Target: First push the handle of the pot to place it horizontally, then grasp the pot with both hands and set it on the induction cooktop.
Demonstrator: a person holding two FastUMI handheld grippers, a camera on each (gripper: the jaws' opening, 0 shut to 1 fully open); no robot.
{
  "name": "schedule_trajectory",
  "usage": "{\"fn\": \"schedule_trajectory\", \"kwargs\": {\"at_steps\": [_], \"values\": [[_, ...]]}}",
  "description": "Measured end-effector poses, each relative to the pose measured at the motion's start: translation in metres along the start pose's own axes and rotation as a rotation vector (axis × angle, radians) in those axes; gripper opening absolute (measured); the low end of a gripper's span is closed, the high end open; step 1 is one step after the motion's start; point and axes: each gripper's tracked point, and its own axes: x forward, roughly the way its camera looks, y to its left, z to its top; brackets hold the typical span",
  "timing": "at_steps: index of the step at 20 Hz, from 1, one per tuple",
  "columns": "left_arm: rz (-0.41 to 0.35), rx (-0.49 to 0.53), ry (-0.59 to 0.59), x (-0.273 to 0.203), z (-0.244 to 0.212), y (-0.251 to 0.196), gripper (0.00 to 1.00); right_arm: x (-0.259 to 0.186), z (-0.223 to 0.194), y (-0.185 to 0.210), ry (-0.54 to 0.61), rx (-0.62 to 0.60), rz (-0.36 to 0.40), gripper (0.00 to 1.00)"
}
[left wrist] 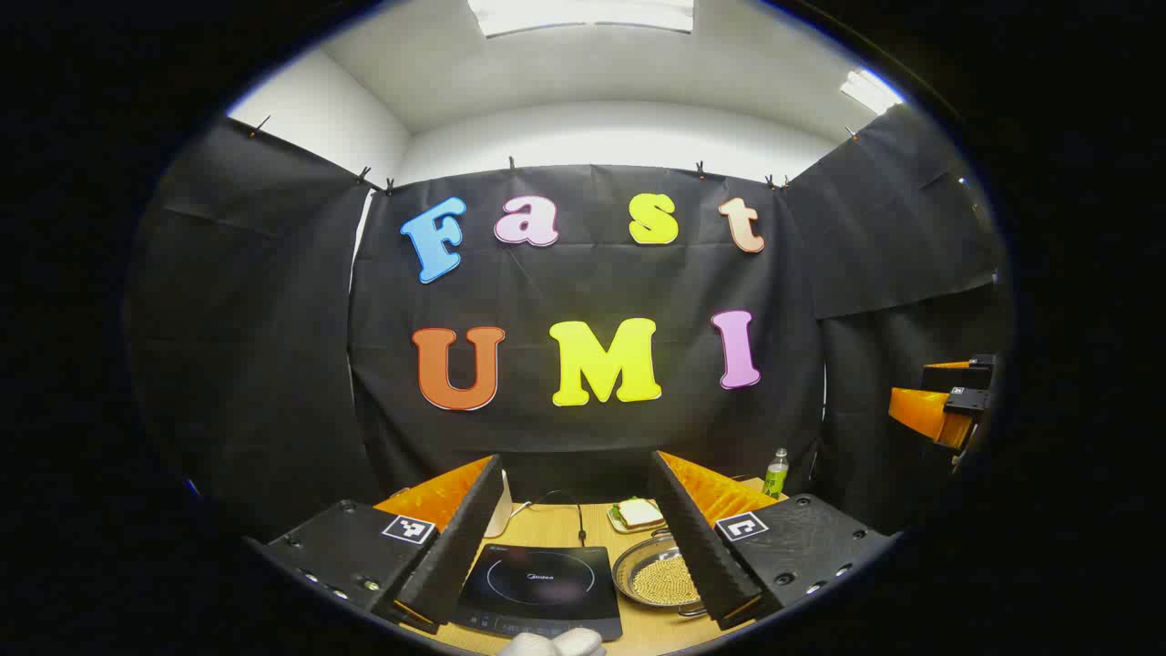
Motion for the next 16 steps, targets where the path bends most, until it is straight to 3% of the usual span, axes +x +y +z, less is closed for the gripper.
{"fn": "schedule_trajectory", "kwargs": {"at_steps": [1, 6, 7, 8, 9, 16], "values": [[0.001, -0.002, -0.001, 0.000, 0.000, 0.001, 0.96, 0.001, 0.001, 0.000, 0.000, 0.007, 0.004, 1.00], [0.002, 0.011, -0.006, -0.001, 0.002, 0.002, 0.96, 0.000, 0.001, 0.000, 0.003, 0.078, 0.014, 0.96], [0.001, 0.015, -0.007, -0.002, 0.002, 0.001, 1.00, 0.001, 0.001, -0.001, 0.005, 0.075, 0.011, 0.96], [0.001, 0.016, -0.007, -0.002, 0.002, 0.001, 0.96, 0.001, 0.000, -0.002, 0.008, 0.072, 0.010, 1.00], [0.000, 0.015, -0.007, -0.002, 0.002, 0.001, 0.96, 0.001, -0.001, -0.001, 0.013, 0.071, 0.011, 0.96], [0.005, 0.014, -0.002, -0.002, 0.000, 0.003, 0.96, -0.001, -0.005, 0.002, 0.032, 0.058, 0.026, 0.96]]}}
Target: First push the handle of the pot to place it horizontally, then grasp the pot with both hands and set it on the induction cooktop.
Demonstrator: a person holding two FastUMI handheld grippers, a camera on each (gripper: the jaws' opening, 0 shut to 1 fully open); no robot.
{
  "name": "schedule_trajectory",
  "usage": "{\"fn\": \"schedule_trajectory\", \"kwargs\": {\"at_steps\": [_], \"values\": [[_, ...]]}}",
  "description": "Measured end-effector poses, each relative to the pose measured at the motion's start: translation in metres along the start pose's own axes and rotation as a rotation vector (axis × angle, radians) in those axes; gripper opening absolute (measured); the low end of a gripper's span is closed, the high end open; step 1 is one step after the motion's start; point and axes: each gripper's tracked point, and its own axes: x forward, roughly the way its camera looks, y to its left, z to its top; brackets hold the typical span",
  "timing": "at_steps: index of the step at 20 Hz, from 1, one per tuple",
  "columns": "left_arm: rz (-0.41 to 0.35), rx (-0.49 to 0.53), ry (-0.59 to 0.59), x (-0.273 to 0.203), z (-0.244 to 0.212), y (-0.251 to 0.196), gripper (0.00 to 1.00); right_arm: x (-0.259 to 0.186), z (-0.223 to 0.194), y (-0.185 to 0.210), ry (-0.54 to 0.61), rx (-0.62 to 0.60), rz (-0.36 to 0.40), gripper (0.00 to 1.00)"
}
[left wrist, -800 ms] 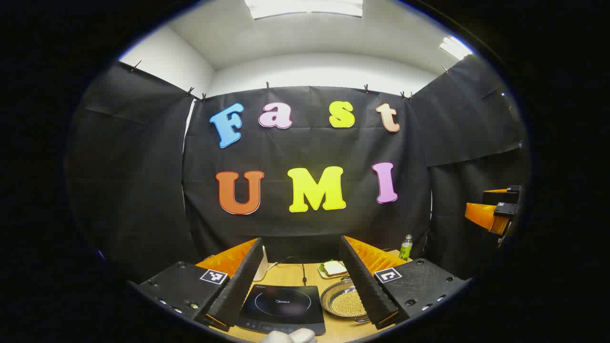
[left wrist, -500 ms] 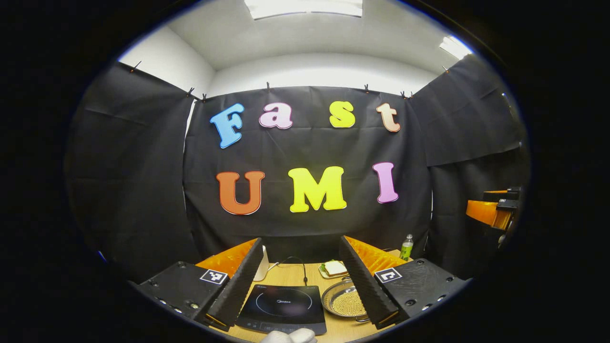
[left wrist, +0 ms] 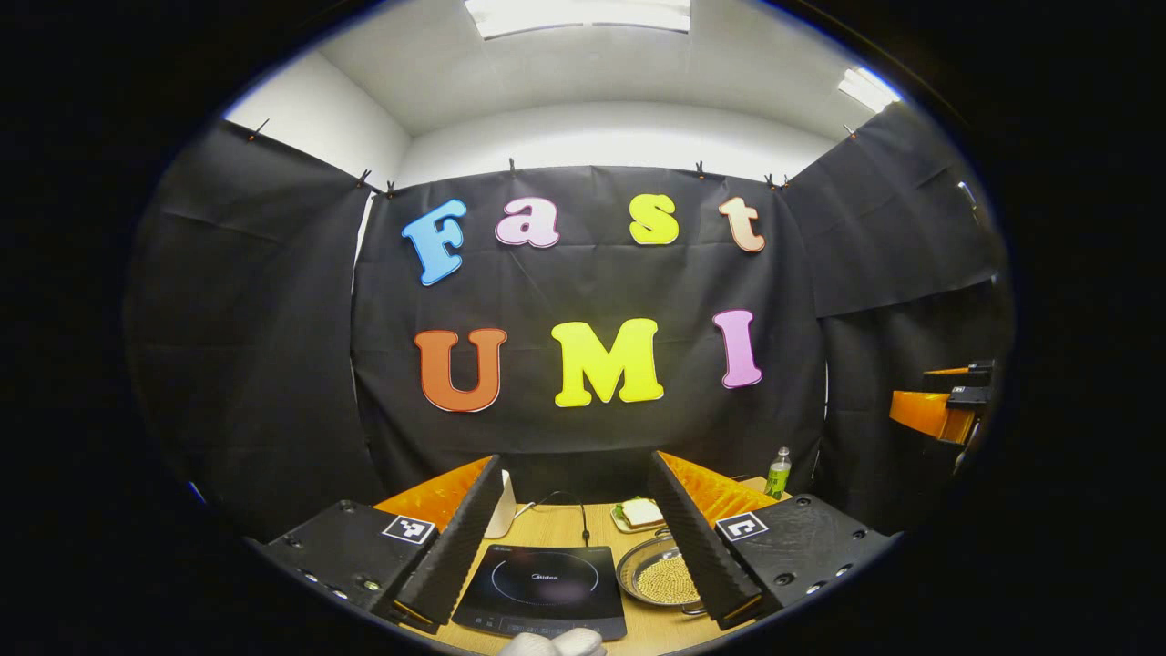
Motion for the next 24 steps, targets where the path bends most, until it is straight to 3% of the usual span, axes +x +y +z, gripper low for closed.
{"fn": "schedule_trajectory", "kwargs": {"at_steps": [2, 4, 6, 7, 8, 9, 10, 20, 21, 23, 24], "values": [[0.003, 0.002, 0.003, -0.001, -0.002, 0.001, 0.96, -0.001, 0.004, 0.006, -0.005, 0.004, 0.026, 0.95], [0.007, 0.002, 0.003, 0.000, -0.002, 0.001, 0.96, -0.003, 0.005, 0.013, -0.005, 0.007, 0.064, 0.84], [0.007, -0.002, 0.001, -0.001, -0.002, 0.002, 0.96, -0.001, -0.001, 0.016, 0.024, -0.005, 0.095, 0.63], [0.009, -0.001, 0.000, 0.000, -0.001, 0.002, 0.96, 0.002, -0.003, 0.013, 0.035, -0.012, 0.087, 0.41], [0.013, 0.001, -0.004, 0.000, 0.000, 0.004, 0.96, 0.004, -0.005, 0.010, 0.045, -0.015, 0.074, 0.29], [0.016, 0.004, -0.006, 0.000, 0.000, 0.005, 0.96, 0.006, -0.009, 0.009, 0.059, -0.006, 0.069, 0.08], [0.018, 0.006, -0.007, 0.000, -0.001, 0.006, 0.96, 0.006, -0.014, 0.021, 0.083, 0.015, 0.113, 0.00], [0.055, -0.010, 0.021, -0.002, -0.017, 0.020, 0.96, 0.037, -0.081, 0.079, 0.262, -0.022, 0.274, 0.04], [0.062, -0.011, 0.021, -0.001, -0.019, 0.024, 1.00, 0.041, -0.090, 0.087, 0.281, -0.027, 0.291, 0.04], [0.077, -0.013, 0.027, -0.002, -0.024, 0.029, 0.96, 0.049, -0.113, 0.103, 0.329, -0.035, 0.324, 0.00], [0.083, -0.016, 0.031, -0.003, -0.026, 0.032, 0.96, 0.052, -0.127, 0.112, 0.361, -0.038, 0.342, 0.04]]}}
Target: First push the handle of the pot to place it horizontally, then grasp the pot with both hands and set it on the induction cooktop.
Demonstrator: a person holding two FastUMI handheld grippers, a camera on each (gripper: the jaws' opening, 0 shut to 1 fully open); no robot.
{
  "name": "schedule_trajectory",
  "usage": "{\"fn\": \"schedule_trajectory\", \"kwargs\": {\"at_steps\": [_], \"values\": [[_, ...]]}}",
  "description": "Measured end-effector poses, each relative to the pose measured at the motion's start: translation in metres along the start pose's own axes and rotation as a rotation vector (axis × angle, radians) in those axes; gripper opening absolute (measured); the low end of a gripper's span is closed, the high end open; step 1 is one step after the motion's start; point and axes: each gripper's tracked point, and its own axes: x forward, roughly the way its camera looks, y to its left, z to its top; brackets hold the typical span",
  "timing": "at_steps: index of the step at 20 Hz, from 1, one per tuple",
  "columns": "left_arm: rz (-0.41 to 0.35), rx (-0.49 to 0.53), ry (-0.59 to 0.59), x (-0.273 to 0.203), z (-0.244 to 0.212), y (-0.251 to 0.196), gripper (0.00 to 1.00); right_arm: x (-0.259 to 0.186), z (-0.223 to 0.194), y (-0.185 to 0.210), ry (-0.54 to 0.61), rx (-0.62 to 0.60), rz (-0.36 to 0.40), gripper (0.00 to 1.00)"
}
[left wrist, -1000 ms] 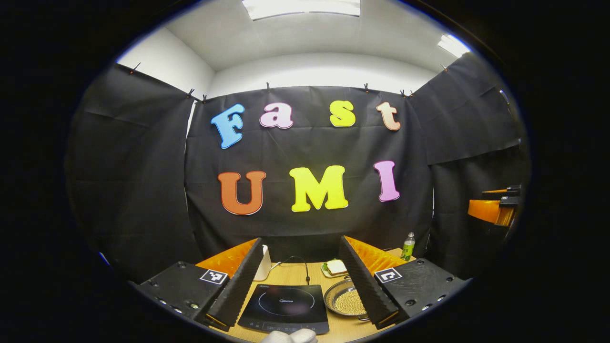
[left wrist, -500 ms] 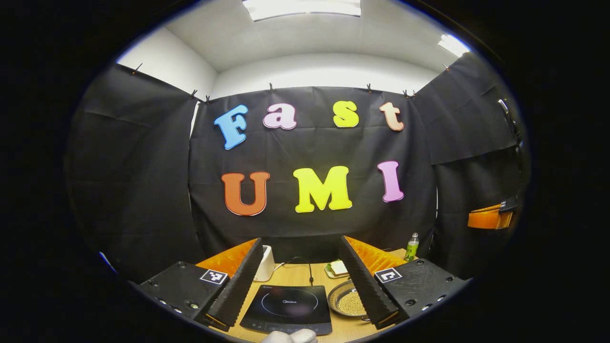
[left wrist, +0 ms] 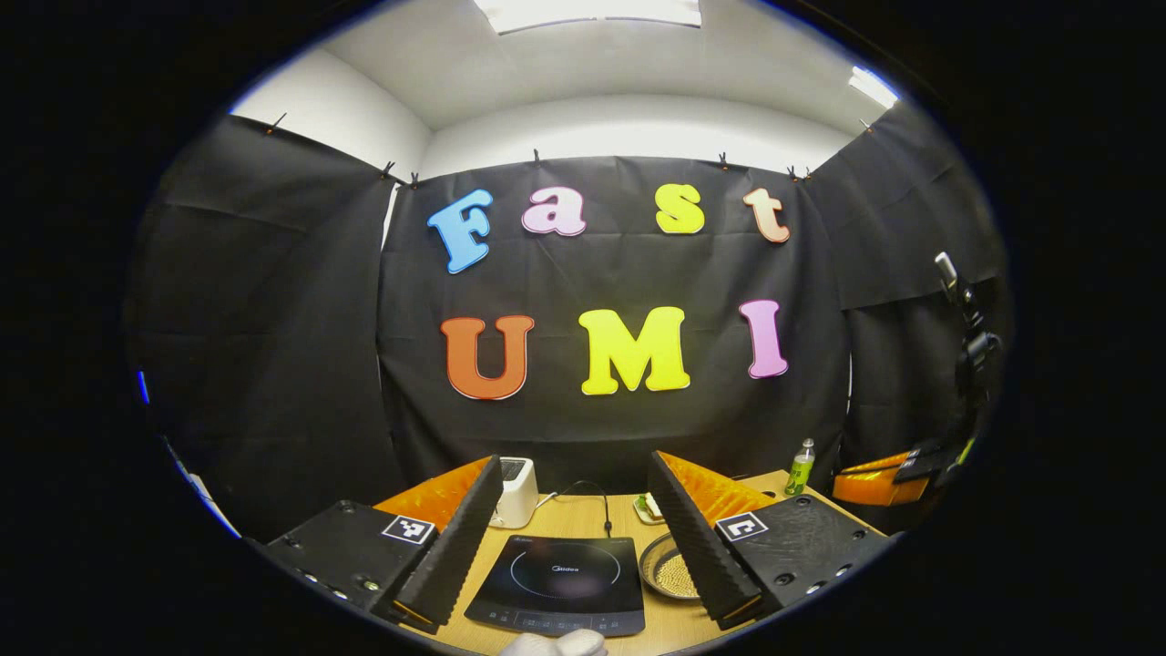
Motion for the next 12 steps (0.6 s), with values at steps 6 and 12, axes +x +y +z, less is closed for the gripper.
{"fn": "schedule_trajectory", "kwargs": {"at_steps": [6, 12], "values": [[0.044, -0.025, 0.037, -0.002, -0.015, 0.018, 0.96, 0.059, -0.072, 0.033, 0.162, 0.003, 0.070, 0.04], [0.087, -0.003, 0.055, -0.001, -0.024, 0.032, 0.96, 0.104, -0.152, 0.055, 0.330, 0.003, 0.101, 0.04]]}}
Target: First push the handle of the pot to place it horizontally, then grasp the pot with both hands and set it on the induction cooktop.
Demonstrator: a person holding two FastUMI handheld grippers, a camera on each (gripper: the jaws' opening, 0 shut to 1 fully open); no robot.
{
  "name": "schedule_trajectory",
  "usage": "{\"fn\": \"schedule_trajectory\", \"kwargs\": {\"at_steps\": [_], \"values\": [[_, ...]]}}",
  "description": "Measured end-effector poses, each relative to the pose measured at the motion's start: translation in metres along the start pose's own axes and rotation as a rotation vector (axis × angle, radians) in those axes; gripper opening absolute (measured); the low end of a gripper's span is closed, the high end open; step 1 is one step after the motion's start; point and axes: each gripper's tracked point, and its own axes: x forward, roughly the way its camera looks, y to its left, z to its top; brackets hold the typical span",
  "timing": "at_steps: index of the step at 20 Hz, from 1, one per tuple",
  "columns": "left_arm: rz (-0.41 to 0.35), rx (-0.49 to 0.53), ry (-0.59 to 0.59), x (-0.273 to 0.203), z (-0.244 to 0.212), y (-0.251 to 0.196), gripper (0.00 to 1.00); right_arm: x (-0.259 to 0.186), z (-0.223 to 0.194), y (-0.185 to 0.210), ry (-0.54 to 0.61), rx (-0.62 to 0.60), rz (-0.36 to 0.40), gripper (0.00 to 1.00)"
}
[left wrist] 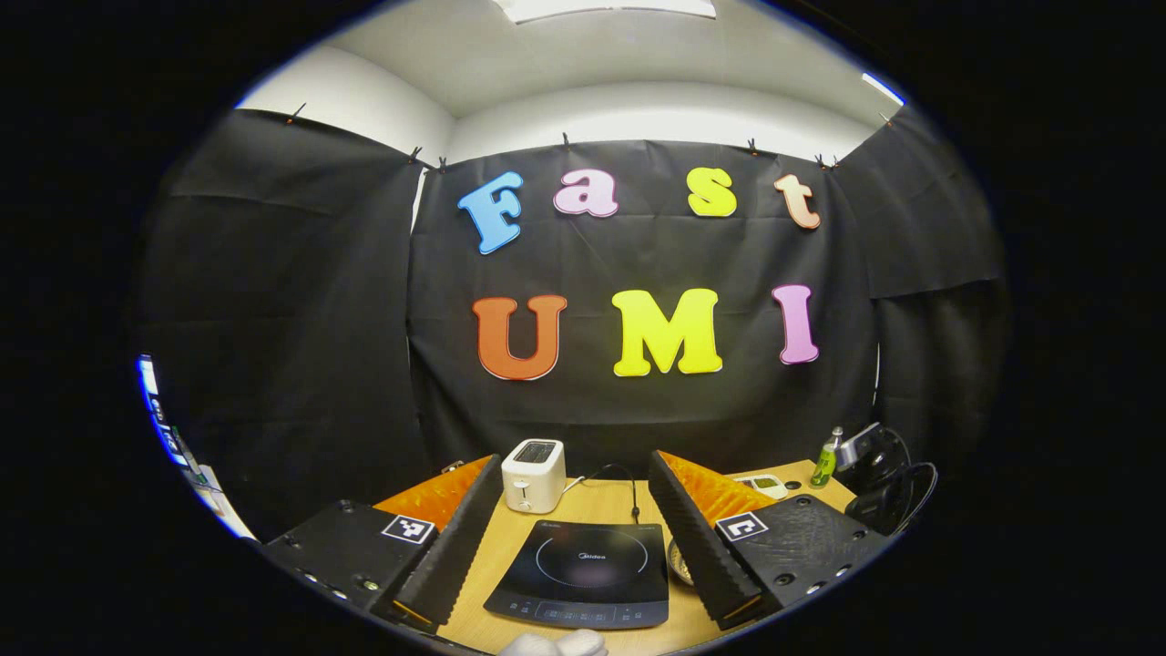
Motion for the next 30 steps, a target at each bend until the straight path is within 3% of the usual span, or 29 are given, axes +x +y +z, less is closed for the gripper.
{"fn": "schedule_trajectory", "kwargs": {"at_steps": [4, 9, 11, 21, 23, 24, 30], "values": [[0.015, 0.015, 0.025, 0.000, -0.011, 0.004, 0.96, 0.037, -0.036, 0.004, 0.097, 0.018, 0.007, 0.00], [0.022, 0.016, 0.051, 0.002, -0.016, 0.006, 0.96, 0.065, -0.062, -0.003, 0.174, 0.061, -0.008, 0.04], [0.027, 0.017, 0.055, 0.004, -0.018, 0.008, 0.96, 0.069, -0.066, -0.010, 0.185, 0.071, -0.022, 0.00], [0.010, 0.027, 0.057, 0.007, -0.017, -0.004, 0.96, 0.070, -0.080, -0.017, 0.220, 0.130, -0.001, 0.03], [0.007, 0.029, 0.057, 0.009, -0.016, -0.006, 0.96, 0.069, -0.085, -0.024, 0.225, 0.143, -0.008, 0.00], [0.005, 0.028, 0.057, 0.010, -0.016, -0.007, 0.89, 0.068, -0.086, -0.028, 0.226, 0.148, -0.013, 0.04], [-0.007, 0.032, 0.061, 0.010, -0.016, -0.012, 0.89, 0.061, -0.092, -0.058, 0.226, 0.166, -0.060, 0.00]]}}
